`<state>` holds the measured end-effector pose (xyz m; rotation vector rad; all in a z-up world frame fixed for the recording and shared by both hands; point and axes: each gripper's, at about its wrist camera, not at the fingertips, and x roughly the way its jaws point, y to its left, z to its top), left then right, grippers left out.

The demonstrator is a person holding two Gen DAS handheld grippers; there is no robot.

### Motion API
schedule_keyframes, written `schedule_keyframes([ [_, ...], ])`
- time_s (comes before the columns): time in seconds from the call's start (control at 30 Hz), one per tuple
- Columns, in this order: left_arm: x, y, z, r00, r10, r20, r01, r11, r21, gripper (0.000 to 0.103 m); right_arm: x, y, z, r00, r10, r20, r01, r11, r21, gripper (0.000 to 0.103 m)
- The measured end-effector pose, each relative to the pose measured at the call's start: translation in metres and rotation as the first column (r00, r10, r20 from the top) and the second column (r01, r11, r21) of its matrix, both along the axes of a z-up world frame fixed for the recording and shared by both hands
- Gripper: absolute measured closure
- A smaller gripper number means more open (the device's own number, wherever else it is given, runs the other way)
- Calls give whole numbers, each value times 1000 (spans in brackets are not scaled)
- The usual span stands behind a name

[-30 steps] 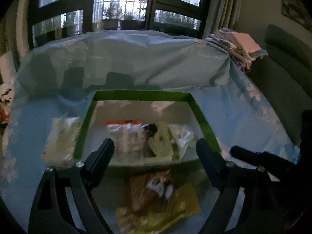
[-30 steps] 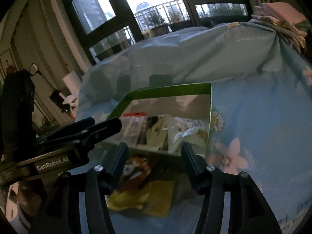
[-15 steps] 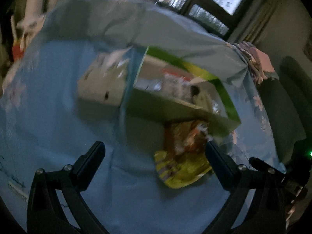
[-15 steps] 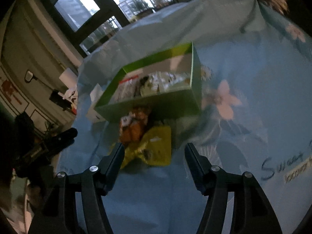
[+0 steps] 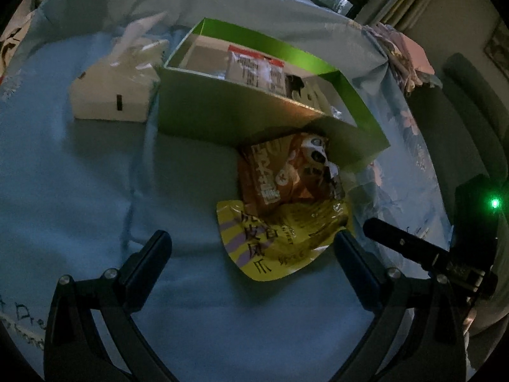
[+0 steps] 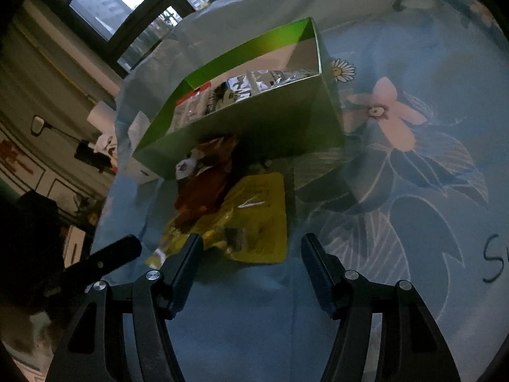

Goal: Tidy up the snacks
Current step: 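Move the left tool back to the remaining snacks beside the box, then grasp the yellow purple-lettered snack bag with the left gripper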

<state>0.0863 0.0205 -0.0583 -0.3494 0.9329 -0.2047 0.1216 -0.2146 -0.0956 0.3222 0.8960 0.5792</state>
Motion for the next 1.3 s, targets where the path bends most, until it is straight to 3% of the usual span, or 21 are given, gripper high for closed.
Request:
schedule_keyframes([
  [0.43, 8, -7, -16, 999, -29, -24, 28, 1000, -10, 15, 32, 18, -6, 998, 67, 0, -67, 997, 31, 38],
  [0.53, 8, -9, -16, 999, -40, -20, 40, 999, -30, 29, 31, 24, -6, 996, 87, 11, -87, 996, 34, 38],
  [0.63, 8, -9, -17, 999, -36, -19, 35, 999, -22, 31, 28, 25, -8, 995, 96, 17, -97, 994, 48, 39],
  [0.73, 7, -7, -16, 999, -25, -21, 25, 999, -21, 39, 26, 20, -9, 997, 80, 17, -81, 995, 57, 50],
  [0.87, 4, -3, -14, 1000, -12, -21, 11, 1000, -24, 54, 22, 16, -9, 997, 71, 18, -72, 996, 56, 52],
  [1.07, -6, -3, -7, 1000, -6, -18, 6, 1000, -18, 55, 4, 16, -2, 996, 69, 51, -72, 996, 61, 54],
  [1.3, -25, -5, 15, 999, -3, 48, 4, 1000, -9, 55, -17, 4, 5, 997, 45, 62, -53, 991, 121, 55],
])
